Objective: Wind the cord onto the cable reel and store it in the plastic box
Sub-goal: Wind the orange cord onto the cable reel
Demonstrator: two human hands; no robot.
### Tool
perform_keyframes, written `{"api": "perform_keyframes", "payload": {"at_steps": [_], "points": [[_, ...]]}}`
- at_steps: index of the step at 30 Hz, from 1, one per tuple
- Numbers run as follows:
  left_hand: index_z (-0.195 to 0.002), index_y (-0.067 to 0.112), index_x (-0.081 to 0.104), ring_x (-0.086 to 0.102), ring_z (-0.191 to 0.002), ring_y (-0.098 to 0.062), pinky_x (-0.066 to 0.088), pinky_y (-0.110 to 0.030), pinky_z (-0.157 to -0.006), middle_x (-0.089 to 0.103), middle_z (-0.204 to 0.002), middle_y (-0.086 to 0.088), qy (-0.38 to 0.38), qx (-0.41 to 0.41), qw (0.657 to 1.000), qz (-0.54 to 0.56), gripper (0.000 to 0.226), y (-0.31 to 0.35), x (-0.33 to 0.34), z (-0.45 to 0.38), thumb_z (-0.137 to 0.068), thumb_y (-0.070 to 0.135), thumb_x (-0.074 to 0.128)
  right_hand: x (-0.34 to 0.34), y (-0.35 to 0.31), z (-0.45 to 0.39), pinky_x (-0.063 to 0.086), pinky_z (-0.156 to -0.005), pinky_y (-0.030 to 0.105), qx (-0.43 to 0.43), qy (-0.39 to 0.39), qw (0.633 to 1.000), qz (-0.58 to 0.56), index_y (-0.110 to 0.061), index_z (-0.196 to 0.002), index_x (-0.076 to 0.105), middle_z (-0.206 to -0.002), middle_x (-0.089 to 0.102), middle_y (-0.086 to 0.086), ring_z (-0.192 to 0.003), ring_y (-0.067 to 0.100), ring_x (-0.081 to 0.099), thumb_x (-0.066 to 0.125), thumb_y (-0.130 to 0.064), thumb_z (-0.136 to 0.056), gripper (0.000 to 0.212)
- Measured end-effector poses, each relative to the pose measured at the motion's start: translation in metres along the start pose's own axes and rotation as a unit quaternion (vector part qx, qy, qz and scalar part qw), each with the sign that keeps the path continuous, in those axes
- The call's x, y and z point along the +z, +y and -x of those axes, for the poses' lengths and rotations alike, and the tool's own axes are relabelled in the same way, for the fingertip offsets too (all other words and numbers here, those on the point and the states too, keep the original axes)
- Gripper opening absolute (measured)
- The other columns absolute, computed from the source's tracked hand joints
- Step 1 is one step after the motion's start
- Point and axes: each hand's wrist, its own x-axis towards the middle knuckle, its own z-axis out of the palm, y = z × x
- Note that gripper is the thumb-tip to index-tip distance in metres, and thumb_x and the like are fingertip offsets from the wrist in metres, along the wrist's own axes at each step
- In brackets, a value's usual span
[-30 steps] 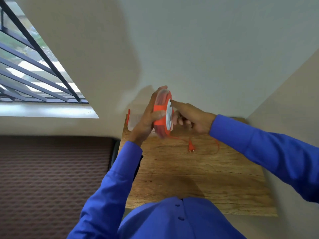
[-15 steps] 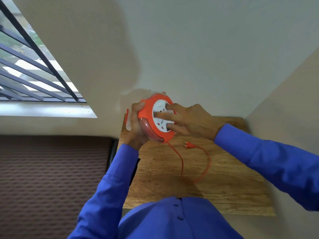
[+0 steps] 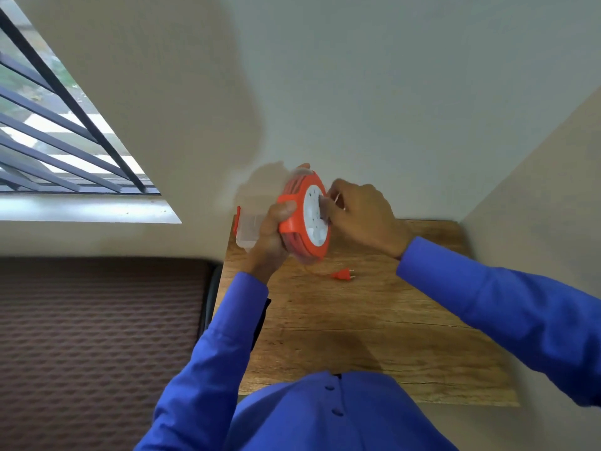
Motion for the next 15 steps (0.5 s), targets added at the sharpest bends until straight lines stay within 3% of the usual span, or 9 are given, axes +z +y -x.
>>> {"api": "perform_keyframes", "payload": {"at_steps": [2,3,5,7,11,13,15], "points": [[-0.129,0.022,0.079,0.077,-0.107,-0.022,0.061,-0.042,-0.095,0.082,-0.116,-0.003,0.004,-0.004,0.999,0.044,0.086,0.003,0.0,-0.001,-0.06,0.071,0.09,0.0,0.005,0.01,0.06,-0.07,0.039,-0.119,0.008,0.991,0.067,-0.025,-0.143,0.055,-0.118,0.072,0.004,-0.077,0.023,0.071,0.053,-0.041,-0.108,0.037],[-0.128,0.019,0.079,0.077,-0.106,-0.022,0.062,-0.041,-0.094,0.081,-0.116,-0.005,0.008,-0.009,0.997,0.07,0.085,0.006,0.003,0.0,-0.061,0.07,0.09,-0.001,0.008,0.014,0.061,-0.072,0.041,-0.156,-0.008,0.984,0.08,-0.031,-0.152,0.048,-0.133,0.066,0.004,-0.083,0.024,0.071,0.053,-0.041,-0.109,0.045],[-0.143,0.008,0.061,0.076,-0.107,-0.025,0.062,-0.042,-0.093,0.077,-0.119,-0.01,0.035,-0.026,0.993,0.11,0.093,0.009,0.006,0.001,-0.074,0.066,0.079,-0.005,0.012,0.019,0.062,-0.068,0.042,-0.21,-0.032,0.97,0.116,-0.038,-0.158,0.042,-0.148,0.055,0.005,-0.081,0.024,0.072,0.051,-0.042,-0.11,0.05],[-0.149,0.006,0.05,0.076,-0.103,-0.025,0.064,-0.041,-0.089,0.076,-0.116,-0.011,0.059,-0.035,0.99,0.124,0.077,0.006,0.005,0.002,-0.094,0.059,0.051,-0.007,0.018,0.019,0.062,-0.061,0.039,-0.26,-0.04,0.949,0.175,-0.043,-0.16,0.037,-0.153,0.052,0.009,-0.07,0.023,0.07,0.047,-0.043,-0.11,0.051],[-0.134,0.009,0.065,0.08,-0.095,-0.023,0.068,-0.038,-0.08,0.082,-0.106,-0.01,0.089,-0.05,0.986,0.133,0.061,-0.003,0.005,0.002,-0.107,0.051,0.028,-0.004,0.023,0.015,0.057,-0.058,0.032,-0.296,-0.022,0.933,0.203,-0.043,-0.159,0.041,-0.141,0.067,0.008,-0.075,0.027,0.073,0.054,-0.05,-0.103,0.057],[-0.135,0.009,0.065,0.08,-0.097,-0.023,0.067,-0.038,-0.082,0.083,-0.107,-0.008,0.084,-0.045,0.987,0.128,0.06,-0.004,0.009,0.002,-0.106,0.051,0.034,-0.001,0.023,0.014,0.055,-0.065,0.029,-0.267,-0.003,0.954,0.135,-0.04,-0.153,0.052,-0.124,0.076,0.005,-0.084,0.027,0.074,0.068,-0.045,-0.094,0.062],[-0.142,0.005,0.059,0.078,-0.104,-0.026,0.066,-0.04,-0.087,0.082,-0.114,-0.009,0.066,-0.029,0.989,0.127,0.065,-0.005,0.012,-0.001,-0.096,0.049,0.05,0.004,0.02,0.013,0.056,-0.073,0.027,-0.174,-0.006,0.983,0.051,-0.041,-0.146,0.059,-0.105,0.081,-0.002,-0.084,0.021,0.076,0.074,-0.051,-0.084,0.065]]}}
